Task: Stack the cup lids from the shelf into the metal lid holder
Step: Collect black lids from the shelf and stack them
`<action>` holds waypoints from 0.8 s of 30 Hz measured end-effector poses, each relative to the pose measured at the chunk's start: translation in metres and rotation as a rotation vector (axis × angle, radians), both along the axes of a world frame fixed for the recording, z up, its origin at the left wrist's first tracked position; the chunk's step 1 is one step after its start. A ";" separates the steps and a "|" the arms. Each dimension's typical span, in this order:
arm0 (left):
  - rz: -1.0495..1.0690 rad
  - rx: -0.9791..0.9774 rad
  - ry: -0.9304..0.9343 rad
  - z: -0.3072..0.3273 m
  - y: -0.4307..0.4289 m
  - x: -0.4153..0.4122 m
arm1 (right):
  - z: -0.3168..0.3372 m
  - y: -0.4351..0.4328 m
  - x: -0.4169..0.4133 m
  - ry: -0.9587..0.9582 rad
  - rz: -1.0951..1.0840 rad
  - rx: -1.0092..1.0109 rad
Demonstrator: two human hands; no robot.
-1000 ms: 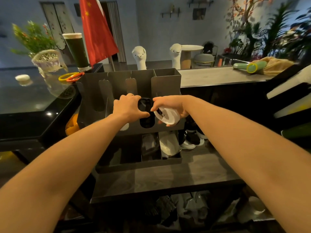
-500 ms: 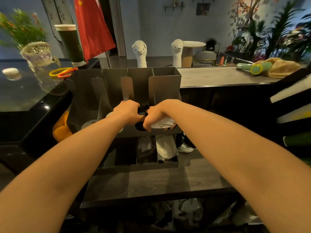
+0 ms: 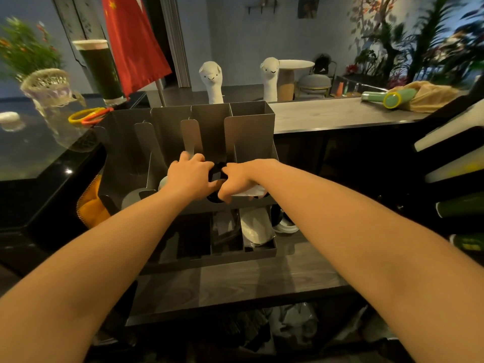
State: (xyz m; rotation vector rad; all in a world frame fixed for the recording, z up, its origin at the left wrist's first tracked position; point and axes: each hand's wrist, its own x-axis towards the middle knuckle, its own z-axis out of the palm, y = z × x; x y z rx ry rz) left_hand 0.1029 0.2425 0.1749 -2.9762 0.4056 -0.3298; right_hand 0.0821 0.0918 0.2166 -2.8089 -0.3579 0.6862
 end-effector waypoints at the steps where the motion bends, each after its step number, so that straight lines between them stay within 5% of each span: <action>1: -0.020 -0.064 -0.033 -0.001 0.002 -0.004 | -0.001 -0.003 -0.003 -0.017 0.003 0.049; 10: -0.222 -0.612 -0.116 -0.014 0.008 -0.042 | -0.011 -0.017 -0.034 -0.272 -0.227 0.676; 14: -0.249 -0.878 0.052 -0.015 0.007 -0.065 | -0.023 -0.012 -0.046 -0.123 -0.443 1.068; 20: -0.259 -0.849 0.028 -0.023 0.015 -0.095 | -0.039 0.009 -0.060 0.160 -0.643 1.322; 24: -0.174 -0.604 -0.038 -0.027 0.028 -0.098 | -0.048 0.025 -0.068 0.167 -0.721 1.387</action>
